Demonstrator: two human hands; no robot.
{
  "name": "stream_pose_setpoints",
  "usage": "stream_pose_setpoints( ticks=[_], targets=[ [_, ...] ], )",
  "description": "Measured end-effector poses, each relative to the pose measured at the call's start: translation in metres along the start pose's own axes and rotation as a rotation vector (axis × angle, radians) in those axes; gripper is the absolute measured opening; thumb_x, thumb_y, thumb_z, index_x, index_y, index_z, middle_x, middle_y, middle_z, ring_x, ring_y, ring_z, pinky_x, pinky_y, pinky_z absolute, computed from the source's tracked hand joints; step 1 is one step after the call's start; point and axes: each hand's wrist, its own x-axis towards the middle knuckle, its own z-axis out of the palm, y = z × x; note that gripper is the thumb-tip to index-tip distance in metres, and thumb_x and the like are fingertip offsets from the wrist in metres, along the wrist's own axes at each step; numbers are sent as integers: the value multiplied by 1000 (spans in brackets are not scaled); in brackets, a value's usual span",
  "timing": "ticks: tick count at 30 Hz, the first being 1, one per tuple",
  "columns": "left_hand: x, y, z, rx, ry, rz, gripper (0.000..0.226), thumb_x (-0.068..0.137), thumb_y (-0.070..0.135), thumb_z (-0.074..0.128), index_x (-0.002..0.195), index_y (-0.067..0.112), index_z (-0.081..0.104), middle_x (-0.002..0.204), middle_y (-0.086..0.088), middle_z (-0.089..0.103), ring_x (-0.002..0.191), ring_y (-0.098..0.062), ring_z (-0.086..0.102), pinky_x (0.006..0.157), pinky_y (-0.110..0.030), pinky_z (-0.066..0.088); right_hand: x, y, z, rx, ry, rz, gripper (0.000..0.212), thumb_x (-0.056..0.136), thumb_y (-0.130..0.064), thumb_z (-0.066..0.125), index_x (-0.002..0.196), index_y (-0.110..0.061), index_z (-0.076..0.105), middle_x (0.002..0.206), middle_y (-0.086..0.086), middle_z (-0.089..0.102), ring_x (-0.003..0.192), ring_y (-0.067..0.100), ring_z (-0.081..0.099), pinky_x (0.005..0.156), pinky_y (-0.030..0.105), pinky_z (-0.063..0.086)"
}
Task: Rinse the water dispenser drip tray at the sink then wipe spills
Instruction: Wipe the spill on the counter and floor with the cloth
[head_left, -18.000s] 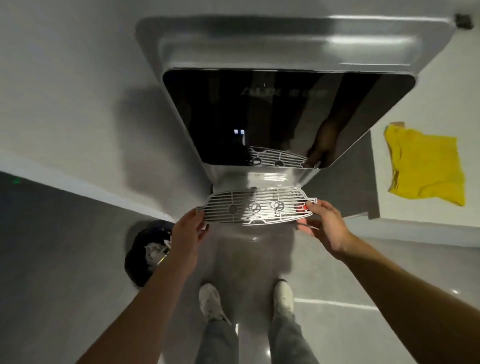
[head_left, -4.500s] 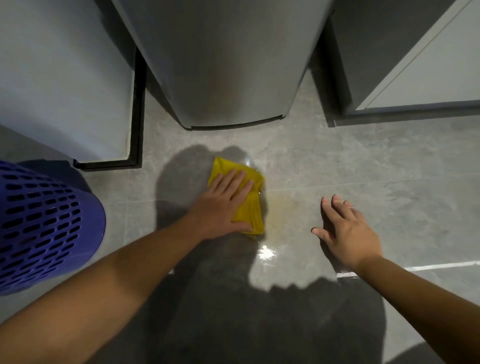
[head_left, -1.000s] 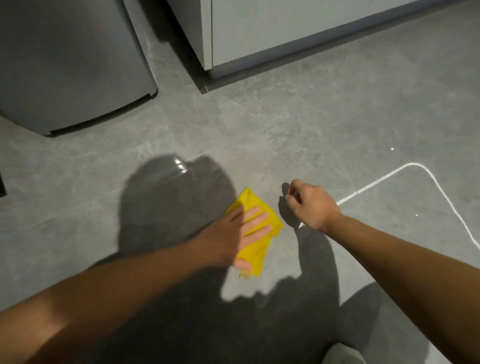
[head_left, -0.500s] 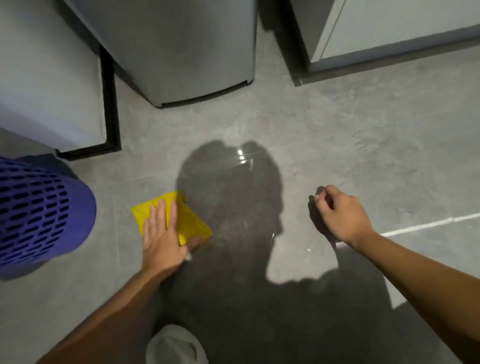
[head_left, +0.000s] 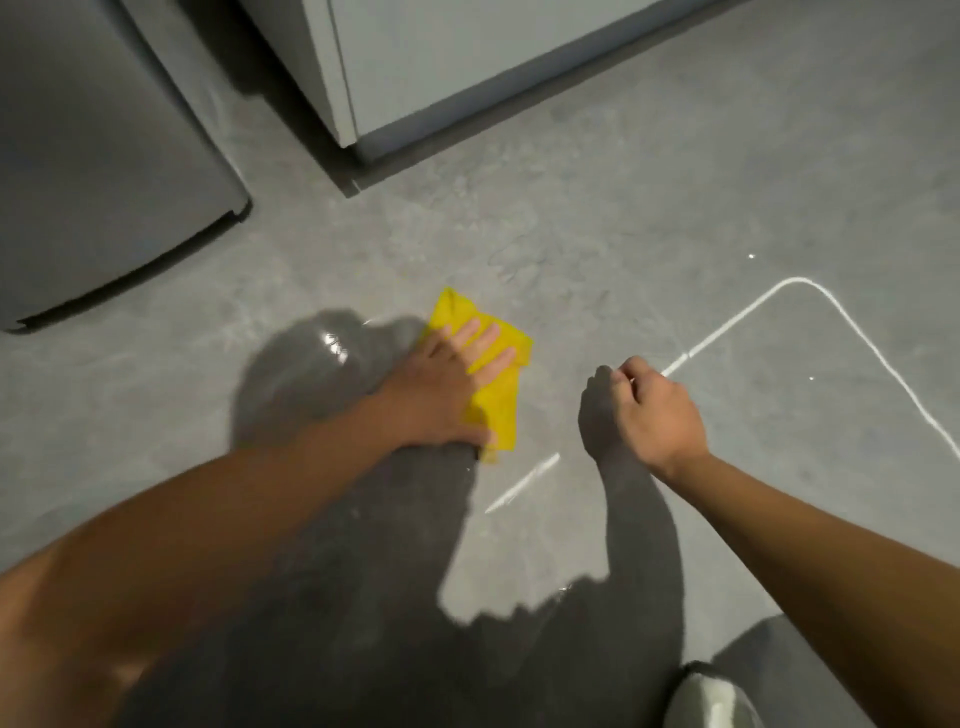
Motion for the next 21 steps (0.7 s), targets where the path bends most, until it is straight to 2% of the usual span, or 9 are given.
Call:
stream_pose_setpoints(
  ticks=[3, 5, 8, 10, 12, 14, 15, 18, 21],
  targets=[
    [-5, 71, 12, -5, 25, 290, 109, 77, 83, 53, 164, 26, 23, 172, -13, 17, 158, -36, 16, 125, -54, 14, -11, 23, -8, 30, 11, 62, 32, 105, -39, 36, 92, -16, 54, 86, 17, 68, 84, 43, 61, 75, 48, 50],
    [-29, 97, 19, -58, 66, 366, 97, 81, 76, 54, 161, 24, 33, 169, -12, 28, 155, -36, 25, 124, -53, 21, -18, 30, -6, 61, 3, 99, 34, 104, -40, 37, 91, -15, 55, 87, 19, 67, 86, 43, 61, 76, 48, 50],
    [-75, 114, 29, -92, 130, 382, 68, 88, 60, 59, 148, 27, 56, 158, -6, 50, 145, -31, 47, 117, -49, 39, -31, 25, 8, 127, -16, 122, 34, 104, -41, 39, 87, -16, 54, 87, 20, 68, 86, 44, 62, 76, 46, 50],
    [-105, 117, 40, -67, 180, 368, 45, 88, 45, 63, 130, 30, 71, 144, -2, 64, 132, -26, 61, 107, -44, 50, -40, 12, 22, 180, -49, 113, 30, 105, -40, 41, 84, -21, 51, 89, 20, 68, 87, 43, 62, 74, 42, 47],
    [-133, 115, 48, -93, 280, 325, 20, 89, 29, 67, 107, 29, 76, 126, 0, 74, 116, -24, 70, 94, -39, 55, -50, -4, 32, 223, -102, 100, 25, 105, -37, 43, 83, -27, 49, 92, 20, 69, 90, 42, 62, 74, 39, 43],
    [-154, 109, 44, -173, 250, 209, 10, 89, 21, 66, 95, 26, 72, 108, 1, 75, 96, -24, 72, 80, -36, 53, -65, -22, 34, 255, -168, 111, 27, 104, -37, 43, 79, -29, 47, 93, 18, 69, 92, 41, 63, 77, 40, 46],
    [-162, 106, 33, -256, 156, 100, 10, 89, 20, 62, 95, 25, 69, 102, -1, 74, 89, -26, 71, 74, -36, 53, -74, -31, 31, 267, -199, 128, 29, 104, -37, 43, 76, -29, 46, 90, 16, 68, 92, 40, 63, 78, 40, 47],
    [-187, 98, -20, -552, -111, -342, 20, 99, 26, 52, 109, 16, 66, 105, -10, 76, 93, -34, 74, 74, -41, 59, -107, -59, 2, 331, -282, 194, 31, 105, -35, 43, 76, -26, 50, 87, 13, 64, 93, 39, 63, 79, 40, 48],
    [-215, 87, -90, -832, -214, -730, 20, 102, 39, 51, 102, 20, 57, 98, -8, 77, 90, -32, 74, 72, -36, 54, -140, -84, -51, 397, -352, 246, 33, 106, -31, 45, 93, -7, 63, 94, 23, 69, 96, 44, 65, 89, 53, 52]
  ],
)
